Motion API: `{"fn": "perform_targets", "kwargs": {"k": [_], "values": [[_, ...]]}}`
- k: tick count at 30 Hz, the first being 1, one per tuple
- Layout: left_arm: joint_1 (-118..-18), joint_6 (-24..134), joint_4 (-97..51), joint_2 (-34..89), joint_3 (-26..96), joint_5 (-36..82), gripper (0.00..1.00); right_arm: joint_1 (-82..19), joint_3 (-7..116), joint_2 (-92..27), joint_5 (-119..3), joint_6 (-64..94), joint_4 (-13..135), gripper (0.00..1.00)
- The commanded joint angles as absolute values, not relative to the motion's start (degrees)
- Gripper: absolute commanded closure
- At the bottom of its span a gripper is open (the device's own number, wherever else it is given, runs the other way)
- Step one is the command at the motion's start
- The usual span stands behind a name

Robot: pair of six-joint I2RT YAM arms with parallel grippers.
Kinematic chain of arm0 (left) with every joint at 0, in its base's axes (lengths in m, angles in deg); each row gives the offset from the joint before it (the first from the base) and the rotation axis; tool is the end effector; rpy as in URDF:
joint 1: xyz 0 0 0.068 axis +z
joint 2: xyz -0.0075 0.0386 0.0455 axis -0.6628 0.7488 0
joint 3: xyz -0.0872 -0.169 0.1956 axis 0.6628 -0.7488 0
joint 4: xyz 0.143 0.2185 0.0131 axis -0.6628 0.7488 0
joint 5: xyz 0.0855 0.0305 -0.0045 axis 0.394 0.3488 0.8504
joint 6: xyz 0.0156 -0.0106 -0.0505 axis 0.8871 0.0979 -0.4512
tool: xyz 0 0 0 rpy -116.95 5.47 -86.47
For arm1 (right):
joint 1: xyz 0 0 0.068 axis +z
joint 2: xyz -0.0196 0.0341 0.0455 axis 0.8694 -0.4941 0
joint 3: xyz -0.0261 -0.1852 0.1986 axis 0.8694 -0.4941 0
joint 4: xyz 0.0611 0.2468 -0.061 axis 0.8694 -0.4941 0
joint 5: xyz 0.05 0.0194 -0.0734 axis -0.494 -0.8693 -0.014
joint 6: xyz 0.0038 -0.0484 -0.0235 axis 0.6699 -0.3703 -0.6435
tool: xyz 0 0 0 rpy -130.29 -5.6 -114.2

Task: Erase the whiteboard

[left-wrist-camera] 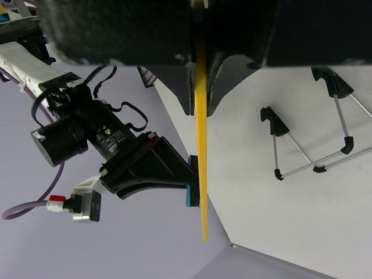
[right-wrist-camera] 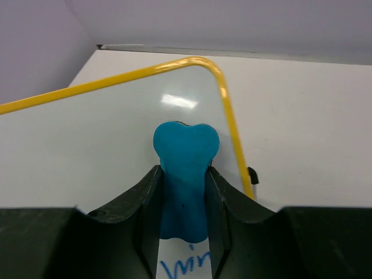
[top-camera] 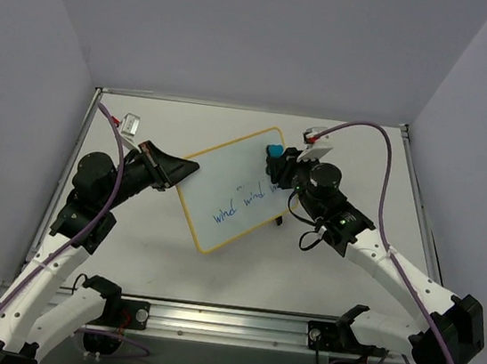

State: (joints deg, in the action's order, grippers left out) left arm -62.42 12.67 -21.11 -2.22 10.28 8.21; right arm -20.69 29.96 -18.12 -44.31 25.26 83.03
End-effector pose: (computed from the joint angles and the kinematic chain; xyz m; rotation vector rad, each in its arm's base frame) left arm 0.1680 -0.0788 0.3729 -0.1355 1.6952 -1.3074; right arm 0.2156 0.1745 0.3577 -0.2187 1.4988 0.7262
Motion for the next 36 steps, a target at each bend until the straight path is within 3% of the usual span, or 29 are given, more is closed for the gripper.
{"fn": "perform_targets", "kwargs": {"k": [1, 6, 11, 18, 24, 29, 36], "values": [[-63.4, 6.1, -33.5, -5.7, 16.0, 1.5, 0.98, -23.6, 27.2, -17.6, -44.5, 22.1, 80.7, 1.0], [-63.5, 7.1, -29.4, -6.9, 16.8, 6.0, 0.98, -19.9, 25.9, -16.9, -49.2, 25.0, 86.6, 1.0], [-63.5, 5.8, -30.1, -6.2, 16.2, 6.6, 0.98, -1.8, 27.0, -19.6, -41.1, 25.8, 91.6, 1.0], [-63.4, 3.8, -31.3, -5.7, 15.7, 7.3, 0.98, 9.3, 29.0, -23.8, -35.8, 26.0, 95.3, 1.0], [-63.5, 2.6, -31.9, -6.0, 15.7, 6.8, 0.98, 3.6, 27.9, -21.9, -34.5, 24.2, 90.2, 1.0], [-63.4, 2.6, -31.2, -6.7, 16.0, 7.2, 0.98, -8.9, 22.4, -18.1, -35.5, 25.1, 86.2, 1.0], [-63.3, 2.0, -31.5, -6.4, 16.4, 6.7, 0.98, -26.0, 19.6, -13.8, -46.1, 25.2, 82.7, 1.0]]}}
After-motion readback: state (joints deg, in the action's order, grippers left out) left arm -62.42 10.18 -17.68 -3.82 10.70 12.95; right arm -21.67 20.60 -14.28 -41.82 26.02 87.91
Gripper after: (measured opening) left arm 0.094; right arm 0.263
